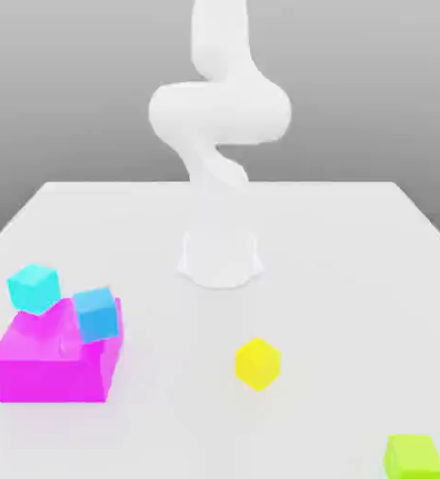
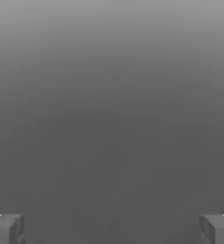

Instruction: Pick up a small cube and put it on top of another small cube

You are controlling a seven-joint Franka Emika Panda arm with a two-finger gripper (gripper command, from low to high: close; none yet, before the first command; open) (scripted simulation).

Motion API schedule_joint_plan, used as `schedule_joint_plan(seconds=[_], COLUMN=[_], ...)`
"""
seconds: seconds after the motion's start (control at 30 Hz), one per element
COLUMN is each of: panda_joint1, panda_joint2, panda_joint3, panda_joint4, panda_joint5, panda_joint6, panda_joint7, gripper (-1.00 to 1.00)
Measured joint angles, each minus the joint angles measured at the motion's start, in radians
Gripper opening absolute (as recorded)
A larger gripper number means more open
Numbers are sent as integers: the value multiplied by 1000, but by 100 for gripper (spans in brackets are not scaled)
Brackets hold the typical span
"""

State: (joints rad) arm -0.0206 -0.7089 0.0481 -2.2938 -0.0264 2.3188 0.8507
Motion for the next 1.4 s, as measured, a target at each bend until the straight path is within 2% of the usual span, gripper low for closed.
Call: schedule_joint_plan(seconds=[0.33,0.57,0.8,1.03,1.17,1.2,1.4], panda_joint1=[-64,-49,13,70,120,136,143], panda_joint2=[367,623,868,1087,1227,1260,1277], panda_joint3=[185,258,277,307,261,243,234], panda_joint4=[24,42,56,65,92,100,104], panda_joint5=[-133,-242,-299,-271,-318,-334,-342], panda_joint6=[78,129,189,267,359,384,398], panda_joint7=[224,391,522,594,645,657,663], gripper=[0,0,0,0,0,-100,-100])
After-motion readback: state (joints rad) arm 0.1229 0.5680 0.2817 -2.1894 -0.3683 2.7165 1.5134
